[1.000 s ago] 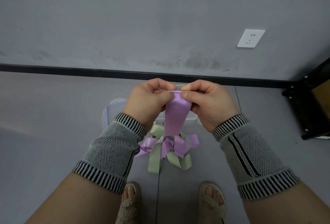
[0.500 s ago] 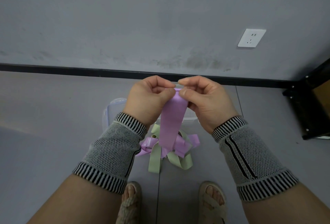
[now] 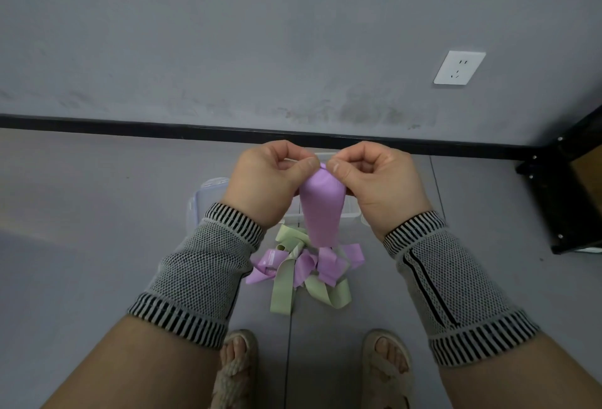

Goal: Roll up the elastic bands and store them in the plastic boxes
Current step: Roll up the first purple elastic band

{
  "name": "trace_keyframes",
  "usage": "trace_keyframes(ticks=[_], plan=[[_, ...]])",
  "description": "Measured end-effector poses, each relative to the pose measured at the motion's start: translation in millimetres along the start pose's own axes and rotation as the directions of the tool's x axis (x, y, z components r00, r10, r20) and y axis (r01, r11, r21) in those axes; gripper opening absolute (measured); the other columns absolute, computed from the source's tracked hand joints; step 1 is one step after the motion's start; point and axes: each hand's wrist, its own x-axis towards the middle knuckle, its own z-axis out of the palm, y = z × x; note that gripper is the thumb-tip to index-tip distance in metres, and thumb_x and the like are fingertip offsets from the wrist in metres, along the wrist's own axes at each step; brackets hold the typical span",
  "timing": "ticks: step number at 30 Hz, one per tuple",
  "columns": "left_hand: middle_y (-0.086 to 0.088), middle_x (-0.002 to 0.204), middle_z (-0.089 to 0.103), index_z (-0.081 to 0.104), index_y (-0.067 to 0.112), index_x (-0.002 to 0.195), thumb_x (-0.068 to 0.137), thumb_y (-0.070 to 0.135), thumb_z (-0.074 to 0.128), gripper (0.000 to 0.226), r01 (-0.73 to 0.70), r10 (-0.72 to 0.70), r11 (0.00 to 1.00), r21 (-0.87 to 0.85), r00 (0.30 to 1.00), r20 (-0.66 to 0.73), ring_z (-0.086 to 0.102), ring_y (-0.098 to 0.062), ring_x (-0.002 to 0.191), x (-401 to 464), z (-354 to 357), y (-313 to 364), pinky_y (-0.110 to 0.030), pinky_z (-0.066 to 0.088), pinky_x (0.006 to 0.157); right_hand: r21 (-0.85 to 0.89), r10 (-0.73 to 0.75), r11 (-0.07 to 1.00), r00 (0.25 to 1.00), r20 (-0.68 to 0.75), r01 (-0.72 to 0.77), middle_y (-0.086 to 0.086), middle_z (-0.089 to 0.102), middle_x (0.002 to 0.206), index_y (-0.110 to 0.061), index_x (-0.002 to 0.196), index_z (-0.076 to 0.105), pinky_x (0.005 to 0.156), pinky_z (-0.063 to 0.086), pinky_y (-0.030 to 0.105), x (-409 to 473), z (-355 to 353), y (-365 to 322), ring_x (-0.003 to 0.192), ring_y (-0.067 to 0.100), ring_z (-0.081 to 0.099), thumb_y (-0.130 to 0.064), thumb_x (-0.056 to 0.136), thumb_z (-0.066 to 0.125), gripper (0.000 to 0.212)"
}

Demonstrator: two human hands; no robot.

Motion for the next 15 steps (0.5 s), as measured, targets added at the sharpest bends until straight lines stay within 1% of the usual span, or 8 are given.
trace_keyframes(ticks=[4, 5, 7, 8, 11, 13, 15], plan=[[-0.008, 0.071, 0.068, 0.065, 0.014, 0.076, 0.086, 0.003, 0.062, 0.015, 0.044, -0.04, 0.995, -0.092, 0.998, 0.045, 0.062, -0.014, 0.066, -1.3, -3.0, 2.7, -0.031, 0.055, 0.071, 0.077, 0.051, 0.996, 0.998, 0.028, -0.053, 0.009, 0.067, 0.07, -0.015, 0.07, 0.066, 0.078, 0.055, 0.05, 0.7, -0.5, -0.4, 0.07, 0.022, 0.063, 0.001, 0.081, 0.069, 0.019], [-0.012, 0.073, 0.067, 0.064, 0.014, 0.076, 0.085, 0.0, 0.061, 0.017, 0.061, -0.054, 0.991, -0.12, 0.997, 0.059, 0.06, -0.016, 0.068, -1.8, -3.5, 2.8, -0.031, 0.053, 0.071, 0.095, 0.059, 0.993, 0.998, 0.036, -0.062, 0.008, 0.066, 0.07, -0.015, 0.07, 0.066, 0.078, 0.055, 0.051, 0.8, -0.6, -0.4, 0.07, 0.022, 0.062, 0.002, 0.08, 0.068, 0.02], [-0.022, 0.082, 0.064, 0.064, 0.014, 0.075, 0.084, -0.005, 0.06, 0.021, 0.08, -0.068, 0.983, -0.164, 0.995, 0.074, 0.056, -0.023, 0.075, -2.3, -4.3, 3.0, -0.037, 0.049, 0.075, 0.123, 0.064, 0.99, 0.997, 0.05, -0.069, 0.006, 0.064, 0.068, -0.015, 0.07, 0.065, 0.079, 0.054, 0.05, 1.2, -0.3, -0.1, 0.071, 0.023, 0.059, 0.004, 0.08, 0.067, 0.022], [-0.023, 0.084, 0.062, 0.064, 0.014, 0.075, 0.084, -0.006, 0.059, 0.022, 0.082, -0.069, 0.98, -0.181, 0.995, 0.077, 0.054, -0.025, 0.077, -2.5, -4.4, 3.2, -0.039, 0.047, 0.077, 0.135, 0.063, 0.988, 0.997, 0.053, -0.069, 0.005, 0.063, 0.067, -0.015, 0.069, 0.065, 0.078, 0.053, 0.049, 1.3, 0.0, 0.3, 0.071, 0.023, 0.058, 0.005, 0.08, 0.066, 0.023], [-0.021, 0.083, 0.065, 0.063, 0.013, 0.077, 0.083, -0.006, 0.06, 0.02, 0.087, -0.071, 0.974, -0.21, 0.994, 0.082, 0.056, -0.025, 0.078, -2.8, -3.2, 4.4, -0.038, 0.049, 0.076, 0.148, 0.052, 0.987, 0.997, 0.048, -0.059, 0.0, 0.062, 0.064, -0.016, 0.07, 0.065, 0.076, 0.051, 0.043, 1.7, -0.2, 1.4, 0.07, 0.021, 0.057, 0.006, 0.08, 0.066, 0.025], [-0.019, 0.084, 0.068, 0.063, 0.014, 0.081, 0.081, -0.002, 0.065, 0.016, 0.09, -0.074, 0.974, -0.208, 0.994, 0.081, 0.06, -0.024, 0.077, -2.9, -2.0, 5.0, -0.036, 0.053, 0.076, 0.139, 0.036, 0.989, 0.998, 0.042, -0.042, -0.001, 0.064, 0.066, -0.018, 0.071, 0.065, 0.077, 0.053, 0.042, 2.1, -1.0, 2.1, 0.07, 0.019, 0.06, 0.004, 0.08, 0.066, 0.024], [-0.016, 0.079, 0.068, 0.065, 0.015, 0.079, 0.079, 0.003, 0.07, 0.013, 0.079, -0.07, 0.98, -0.18, 0.996, 0.057, 0.06, -0.021, 0.074, -1.6, -1.3, 3.6, -0.037, 0.054, 0.075, 0.133, 0.023, 0.991, 0.999, 0.033, -0.027, 0.0, 0.066, 0.07, -0.017, 0.074, 0.065, 0.077, 0.054, 0.038, 2.1, -0.4, 3.0, 0.073, 0.017, 0.062, 0.004, 0.08, 0.067, 0.022]])
